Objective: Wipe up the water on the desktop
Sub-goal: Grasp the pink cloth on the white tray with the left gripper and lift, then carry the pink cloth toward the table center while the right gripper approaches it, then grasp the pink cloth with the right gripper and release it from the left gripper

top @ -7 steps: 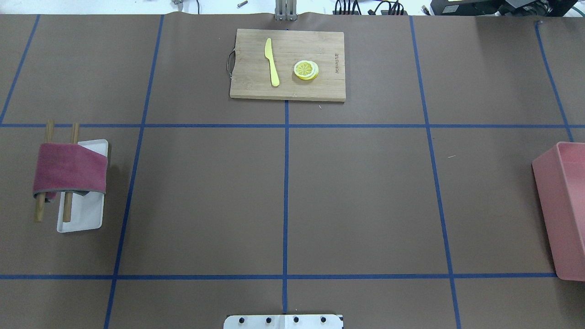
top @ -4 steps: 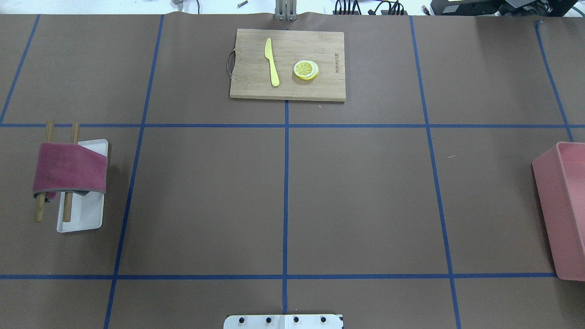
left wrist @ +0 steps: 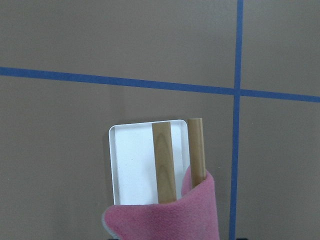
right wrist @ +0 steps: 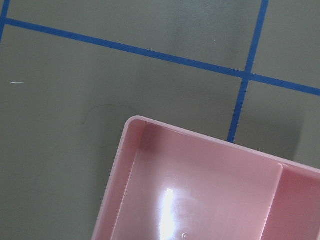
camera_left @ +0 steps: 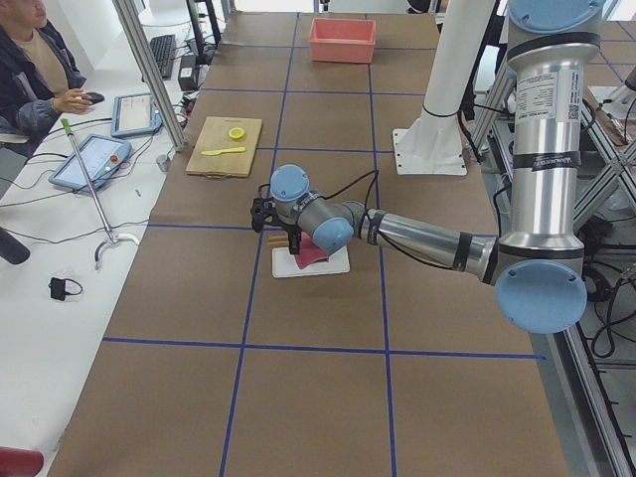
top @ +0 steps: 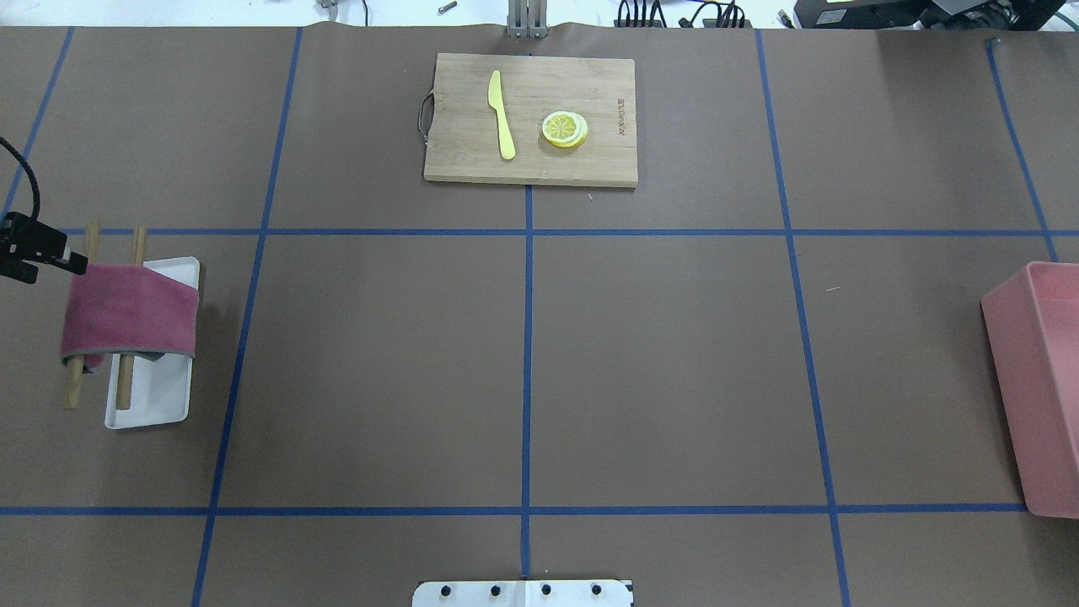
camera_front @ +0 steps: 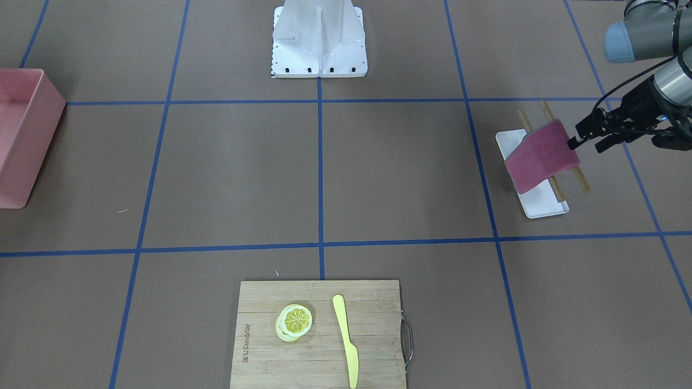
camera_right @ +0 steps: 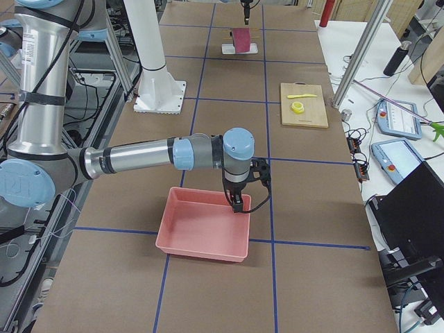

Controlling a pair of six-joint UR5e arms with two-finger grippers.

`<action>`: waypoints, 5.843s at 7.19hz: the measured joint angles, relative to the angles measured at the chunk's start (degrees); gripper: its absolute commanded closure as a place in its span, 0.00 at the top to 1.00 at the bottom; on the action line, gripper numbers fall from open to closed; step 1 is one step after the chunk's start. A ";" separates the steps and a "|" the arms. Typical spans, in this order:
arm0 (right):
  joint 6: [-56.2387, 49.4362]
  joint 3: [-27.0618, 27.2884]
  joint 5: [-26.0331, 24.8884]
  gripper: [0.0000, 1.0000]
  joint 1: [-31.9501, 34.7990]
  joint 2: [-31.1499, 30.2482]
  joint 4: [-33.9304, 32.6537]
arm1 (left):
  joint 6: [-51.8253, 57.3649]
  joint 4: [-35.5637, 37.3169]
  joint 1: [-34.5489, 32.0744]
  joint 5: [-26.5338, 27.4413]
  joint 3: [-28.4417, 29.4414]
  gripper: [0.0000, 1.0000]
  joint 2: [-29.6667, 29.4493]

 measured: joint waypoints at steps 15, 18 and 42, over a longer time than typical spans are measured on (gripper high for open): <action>-0.14 -0.47 0.27 1.00 -0.88 -0.55 0.84 | 0.02 -0.15 2.59 0.68 -0.88 0.00 0.28; 0.51 1.68 2.38 1.00 -1.88 0.75 1.14 | -5.73 0.32 2.21 -1.50 -5.58 0.00 -2.82; 58.31 10.30 -53.54 0.00 -58.83 28.92 33.91 | -62.07 9.82 29.05 23.80 5.26 0.46 -52.61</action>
